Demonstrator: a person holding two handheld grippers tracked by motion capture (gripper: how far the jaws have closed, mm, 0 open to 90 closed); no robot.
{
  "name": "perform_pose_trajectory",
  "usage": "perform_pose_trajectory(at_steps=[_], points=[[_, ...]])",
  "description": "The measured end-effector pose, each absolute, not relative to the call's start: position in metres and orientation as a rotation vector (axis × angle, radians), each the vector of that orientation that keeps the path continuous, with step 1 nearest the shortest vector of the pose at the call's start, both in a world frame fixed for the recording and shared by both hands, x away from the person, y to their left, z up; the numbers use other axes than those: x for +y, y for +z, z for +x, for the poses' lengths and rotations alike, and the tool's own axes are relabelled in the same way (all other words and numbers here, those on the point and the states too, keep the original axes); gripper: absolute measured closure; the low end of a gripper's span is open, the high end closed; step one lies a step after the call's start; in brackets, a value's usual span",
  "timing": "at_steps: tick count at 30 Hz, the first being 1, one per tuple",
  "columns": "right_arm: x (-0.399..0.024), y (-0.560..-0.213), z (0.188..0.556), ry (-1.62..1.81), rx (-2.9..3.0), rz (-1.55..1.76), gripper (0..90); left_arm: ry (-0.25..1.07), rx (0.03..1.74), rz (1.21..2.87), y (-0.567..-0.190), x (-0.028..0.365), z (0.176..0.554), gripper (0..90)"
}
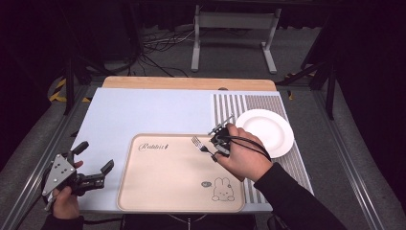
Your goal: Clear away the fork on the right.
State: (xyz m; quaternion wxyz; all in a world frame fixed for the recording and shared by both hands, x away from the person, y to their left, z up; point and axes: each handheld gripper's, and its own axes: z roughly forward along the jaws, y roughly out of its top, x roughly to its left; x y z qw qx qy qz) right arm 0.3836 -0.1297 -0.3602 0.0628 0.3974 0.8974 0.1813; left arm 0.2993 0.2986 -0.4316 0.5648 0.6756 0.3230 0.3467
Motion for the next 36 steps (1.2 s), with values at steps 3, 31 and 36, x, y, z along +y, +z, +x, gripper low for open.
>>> perform_pose_trajectory(at_steps=[3,31,36], points=[[-0.128,-0.365,0.383,0.533,2.709,1.199,79.5,0.816,0.758,1.591,-0.431,0.299,0.299,0.2],[-0.117,-0.401,0.382,0.417,2.74,1.337,79.3,0.816,0.755,1.592,-0.431,0.299,0.299,0.3],[-0.116,-0.404,0.382,0.409,2.742,1.338,79.2,0.815,0.754,1.593,-0.431,0.299,0.299,0.3]])
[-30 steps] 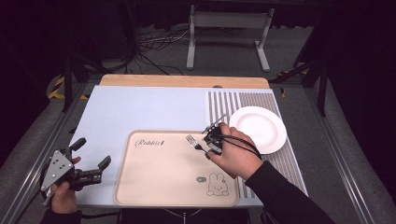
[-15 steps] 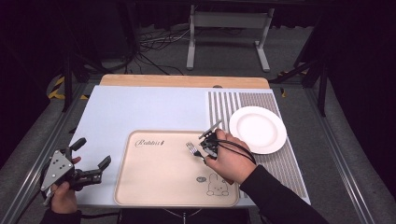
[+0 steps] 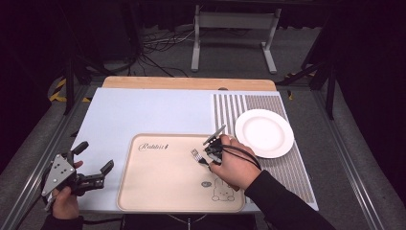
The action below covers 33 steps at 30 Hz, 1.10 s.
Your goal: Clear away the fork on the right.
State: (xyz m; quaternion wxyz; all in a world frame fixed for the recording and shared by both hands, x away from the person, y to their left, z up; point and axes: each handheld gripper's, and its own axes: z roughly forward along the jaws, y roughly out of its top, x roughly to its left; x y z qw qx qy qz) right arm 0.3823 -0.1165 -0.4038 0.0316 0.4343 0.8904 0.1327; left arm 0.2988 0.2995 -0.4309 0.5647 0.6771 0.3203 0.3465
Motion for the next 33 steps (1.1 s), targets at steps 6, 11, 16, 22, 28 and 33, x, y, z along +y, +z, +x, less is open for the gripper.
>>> perform_pose_trajectory(at_steps=[6,11,16,22,28,33], points=[[-0.1156,-0.4069,0.3827,0.401,2.75,1.351,79.2,0.817,0.752,1.59,-0.4308,0.2995,0.2988,0.3],[-0.1144,-0.4079,0.3823,0.403,2.755,1.362,79.2,0.814,0.752,1.594,-0.4307,0.2998,0.2988,0.3],[-0.1146,-0.4093,0.3824,0.396,2.759,1.375,79.2,0.814,0.753,1.594,-0.4307,0.2998,0.2987,0.3],[-0.114,-0.4107,0.382,0.387,2.772,1.378,79.0,0.815,0.753,1.592,-0.4307,0.2996,0.2987,0.3],[-0.1142,-0.4124,0.3821,0.375,2.778,1.364,78.3,0.813,0.754,1.594,-0.4307,0.2999,0.2987,0.3],[-0.1151,-0.4114,0.3819,0.396,2.786,1.36,72.2,0.814,0.754,1.594,-0.4307,0.2999,0.2987,0.3]])
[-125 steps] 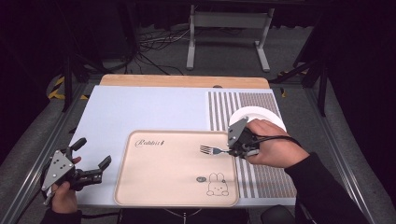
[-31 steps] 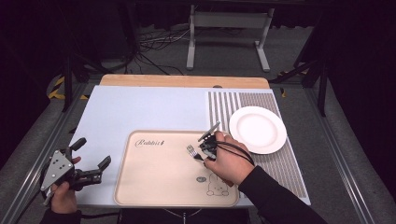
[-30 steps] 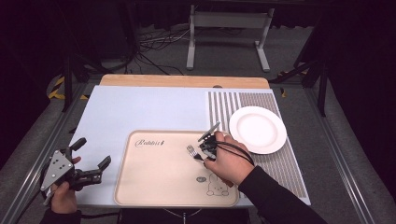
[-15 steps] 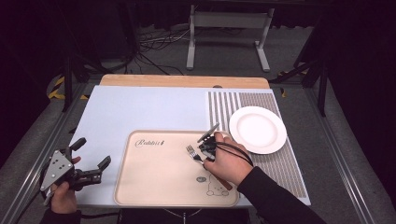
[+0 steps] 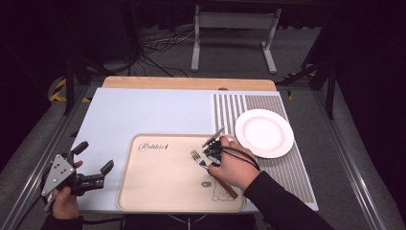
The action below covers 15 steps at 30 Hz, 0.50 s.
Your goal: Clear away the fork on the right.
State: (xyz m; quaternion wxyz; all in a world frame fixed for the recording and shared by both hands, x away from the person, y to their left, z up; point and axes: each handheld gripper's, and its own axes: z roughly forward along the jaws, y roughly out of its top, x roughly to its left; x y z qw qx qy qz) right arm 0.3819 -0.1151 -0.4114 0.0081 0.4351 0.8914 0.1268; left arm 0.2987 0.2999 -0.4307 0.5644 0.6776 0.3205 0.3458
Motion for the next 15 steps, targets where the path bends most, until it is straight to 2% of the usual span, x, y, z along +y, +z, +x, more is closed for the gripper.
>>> perform_pose_trajectory(at_steps=[7,10,13,15], points=[[-0.114,-0.407,0.38,0.46,2.789,1.322,58.9,0.817,0.754,1.593,-0.431,0.3,0.299,0.3],[-0.112,-0.403,0.378,0.528,2.774,1.261,48.7,0.816,0.754,1.593,-0.431,0.3,0.299,0.3],[-0.11,-0.401,0.379,0.659,2.74,1.158,32.0,0.816,0.755,1.593,-0.431,0.3,0.299,0.2],[-0.109,-0.4,0.38,0.725,2.73,1.078,27.7,0.816,0.755,1.593,-0.431,0.3,0.299,0.3]])
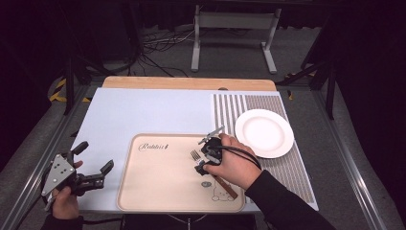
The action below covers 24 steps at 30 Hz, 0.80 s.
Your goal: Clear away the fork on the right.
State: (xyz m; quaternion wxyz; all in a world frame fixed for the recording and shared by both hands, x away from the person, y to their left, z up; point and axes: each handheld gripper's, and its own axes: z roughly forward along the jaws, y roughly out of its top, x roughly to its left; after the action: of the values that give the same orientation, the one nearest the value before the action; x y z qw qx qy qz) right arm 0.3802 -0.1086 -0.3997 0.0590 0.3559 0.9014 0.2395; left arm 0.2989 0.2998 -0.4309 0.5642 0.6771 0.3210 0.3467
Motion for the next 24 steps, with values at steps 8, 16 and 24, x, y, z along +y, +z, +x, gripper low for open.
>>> perform_pose_trajectory(at_steps=[8,16,24], points=[[-0.104,-0.396,0.383,0.89,2.728,0.957,36.9,0.816,0.757,1.591,-0.431,0.3,0.299,0.2],[-0.104,-0.401,0.387,0.917,2.789,0.904,73.6,0.815,0.757,1.593,-0.431,0.3,0.299,0.3],[-0.102,-0.415,0.392,0.899,2.838,0.875,90.0,0.815,0.755,1.594,-0.431,0.3,0.299,0.3]])
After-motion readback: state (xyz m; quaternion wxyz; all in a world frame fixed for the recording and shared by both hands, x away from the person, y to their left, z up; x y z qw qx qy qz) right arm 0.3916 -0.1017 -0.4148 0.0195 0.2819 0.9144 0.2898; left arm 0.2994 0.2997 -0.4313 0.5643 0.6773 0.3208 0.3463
